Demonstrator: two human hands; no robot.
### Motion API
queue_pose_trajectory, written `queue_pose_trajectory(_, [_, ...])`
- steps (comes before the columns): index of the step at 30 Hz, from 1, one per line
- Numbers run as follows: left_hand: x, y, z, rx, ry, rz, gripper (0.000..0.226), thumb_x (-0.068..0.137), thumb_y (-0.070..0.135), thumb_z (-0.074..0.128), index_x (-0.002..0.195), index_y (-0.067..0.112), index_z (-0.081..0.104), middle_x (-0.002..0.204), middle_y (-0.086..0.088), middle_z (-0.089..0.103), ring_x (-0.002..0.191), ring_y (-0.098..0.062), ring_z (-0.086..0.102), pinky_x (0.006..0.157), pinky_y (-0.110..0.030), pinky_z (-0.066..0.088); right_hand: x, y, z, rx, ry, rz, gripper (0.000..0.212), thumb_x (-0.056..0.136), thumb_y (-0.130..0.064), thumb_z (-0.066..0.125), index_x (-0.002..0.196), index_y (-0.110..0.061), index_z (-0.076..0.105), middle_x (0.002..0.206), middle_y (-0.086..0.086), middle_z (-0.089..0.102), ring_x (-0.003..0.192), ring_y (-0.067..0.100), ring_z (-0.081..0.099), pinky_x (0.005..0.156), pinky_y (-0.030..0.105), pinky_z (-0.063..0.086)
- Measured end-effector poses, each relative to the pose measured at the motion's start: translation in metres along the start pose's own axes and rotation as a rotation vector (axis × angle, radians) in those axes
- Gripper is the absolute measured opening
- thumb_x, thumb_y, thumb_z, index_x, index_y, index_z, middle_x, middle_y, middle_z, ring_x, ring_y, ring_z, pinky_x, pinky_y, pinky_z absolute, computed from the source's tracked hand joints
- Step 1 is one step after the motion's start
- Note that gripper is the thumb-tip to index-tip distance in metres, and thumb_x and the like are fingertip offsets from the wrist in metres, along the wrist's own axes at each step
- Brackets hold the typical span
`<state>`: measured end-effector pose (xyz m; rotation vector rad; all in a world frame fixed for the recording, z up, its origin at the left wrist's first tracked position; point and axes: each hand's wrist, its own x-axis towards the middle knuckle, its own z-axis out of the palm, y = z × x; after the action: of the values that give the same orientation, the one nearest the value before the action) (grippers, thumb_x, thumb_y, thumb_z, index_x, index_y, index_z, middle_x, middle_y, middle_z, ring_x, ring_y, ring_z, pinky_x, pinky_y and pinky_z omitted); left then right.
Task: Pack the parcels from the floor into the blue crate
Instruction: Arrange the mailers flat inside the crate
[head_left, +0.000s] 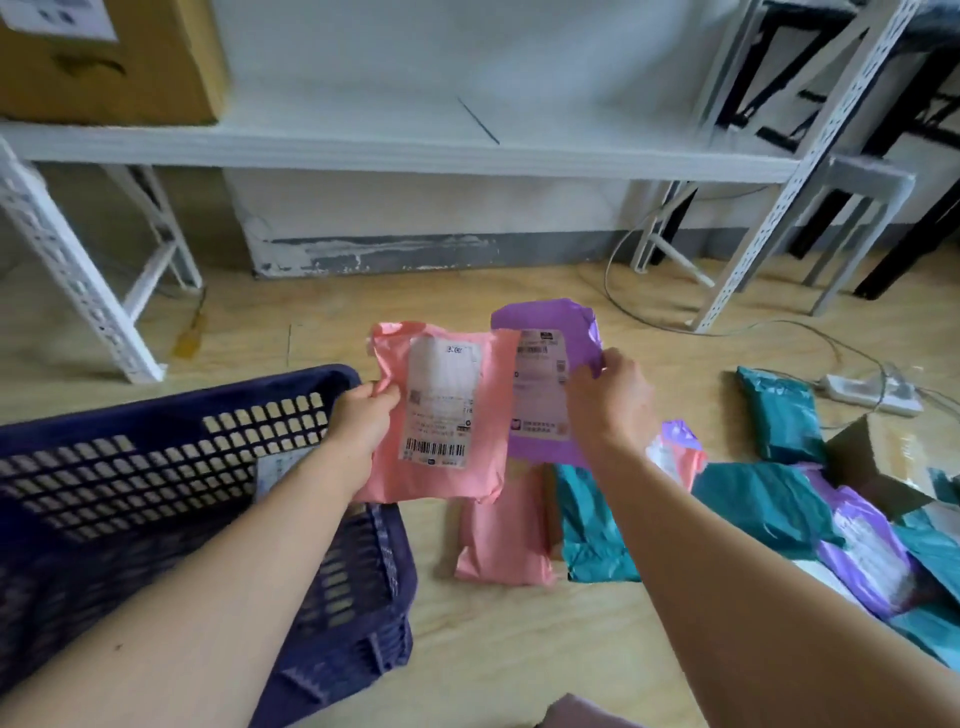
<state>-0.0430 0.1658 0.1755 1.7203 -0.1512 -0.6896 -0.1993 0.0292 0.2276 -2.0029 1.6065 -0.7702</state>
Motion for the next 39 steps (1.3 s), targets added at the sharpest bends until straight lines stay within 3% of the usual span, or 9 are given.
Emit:
queue_pose_trajectory(6, [0.009, 0.012, -0.094, -0.053, 0.219, -0.026, 0.034, 0.095, 0.028, 0.051, 0.125, 0.014, 0.059, 0.116, -0.009, 0.065, 0.108, -0.031, 0.06, 0.099, -0.049, 0.046, -0.042, -0.08, 0.042, 0.083, -0.041, -0.222, 0.019, 0.09, -0.021, 0.042, 0.091, -0.013, 0.059, 0.095, 0.011, 0.067, 0.08, 0.03, 0.053, 0.063, 0.029, 0.029])
queue_pose_trajectory(11, [0.014, 0.004, -0.161, -0.072, 0.363, -0.039, 0.029, 0.095, 0.025, 0.052, 0.12, 0.013, 0.061, 0.113, -0.01, 0.066, 0.106, -0.03, 0.061, 0.098, -0.047, 0.047, -0.078, -0.118, 0.08, 0.128, -0.145, -0.291, 0.018, 0.089, -0.022, 0.043, 0.088, -0.015, 0.06, 0.088, 0.01, 0.066, 0.075, 0.029, 0.052, 0.062, 0.028, 0.032])
queue_pose_trajectory(16, [0.02, -0.023, -0.223, -0.005, 0.45, -0.083, 0.012, 0.094, 0.02, 0.053, 0.088, 0.013, 0.061, 0.099, -0.013, 0.062, 0.092, -0.025, 0.058, 0.085, -0.034, 0.046, -0.113, -0.14, 0.119, 0.112, -0.375, -0.314, 0.018, 0.086, -0.019, 0.046, 0.089, -0.015, 0.063, 0.082, 0.006, 0.062, 0.076, 0.028, 0.053, 0.063, 0.027, 0.035])
queue_pose_trajectory(20, [0.023, -0.054, -0.274, 0.139, 0.578, -0.19, 0.027, 0.095, 0.018, 0.049, 0.108, -0.002, 0.062, 0.099, -0.013, 0.057, 0.089, -0.024, 0.054, 0.074, -0.029, 0.038, -0.145, -0.149, 0.16, 0.071, -0.611, -0.331, 0.018, 0.085, -0.013, 0.045, 0.07, -0.014, 0.055, 0.067, 0.003, 0.057, 0.063, 0.025, 0.051, 0.049, 0.025, 0.031])
queue_pose_trajectory(23, [0.029, -0.074, -0.301, 0.209, 0.638, -0.313, 0.042, 0.097, 0.028, 0.044, 0.117, -0.006, 0.059, 0.116, -0.02, 0.061, 0.105, -0.035, 0.058, 0.078, -0.033, 0.041, -0.171, -0.149, 0.194, 0.032, -0.72, -0.301, 0.026, 0.087, -0.011, 0.042, 0.062, -0.014, 0.046, 0.058, -0.001, 0.049, 0.052, 0.018, 0.044, 0.045, 0.023, 0.027])
queue_pose_trajectory(26, [0.039, -0.095, -0.317, 0.27, 0.647, -0.368, 0.054, 0.099, 0.039, 0.037, 0.118, -0.006, 0.059, 0.123, -0.024, 0.059, 0.113, -0.038, 0.056, 0.085, -0.033, 0.042, -0.192, -0.147, 0.235, -0.027, -0.795, -0.308, 0.028, 0.088, -0.011, 0.043, 0.061, -0.016, 0.044, 0.06, -0.002, 0.049, 0.056, 0.019, 0.046, 0.047, 0.023, 0.028])
queue_pose_trajectory(30, [0.056, -0.123, -0.334, 0.389, 0.616, -0.441, 0.041, 0.1, 0.018, 0.039, 0.128, -0.008, 0.052, 0.136, -0.027, 0.048, 0.126, -0.038, 0.046, 0.1, -0.035, 0.036, -0.218, -0.137, 0.293, -0.073, -0.897, -0.258, 0.028, 0.09, -0.012, 0.041, 0.063, -0.018, 0.045, 0.064, -0.004, 0.05, 0.058, 0.014, 0.047, 0.048, 0.021, 0.029])
queue_pose_trajectory(34, [0.076, -0.15, -0.35, 0.49, 0.603, -0.503, 0.04, 0.099, 0.015, 0.036, 0.13, -0.005, 0.05, 0.139, -0.026, 0.045, 0.126, -0.037, 0.044, 0.099, -0.035, 0.034, -0.238, -0.122, 0.337, -0.111, -0.964, -0.168, 0.019, 0.088, -0.012, 0.041, 0.077, -0.018, 0.055, 0.079, 0.003, 0.058, 0.077, 0.026, 0.054, 0.059, 0.024, 0.037])
queue_pose_trajectory(39, [0.103, -0.182, -0.364, 0.486, 0.568, -0.526, 0.038, 0.097, 0.023, 0.041, 0.122, 0.001, 0.059, 0.124, -0.022, 0.059, 0.109, -0.036, 0.058, 0.087, -0.037, 0.046, -0.248, -0.107, 0.374, -0.138, -1.019, -0.076, 0.022, 0.084, -0.007, 0.042, 0.072, -0.013, 0.059, 0.079, 0.009, 0.068, 0.074, 0.027, 0.061, 0.058, 0.025, 0.045])
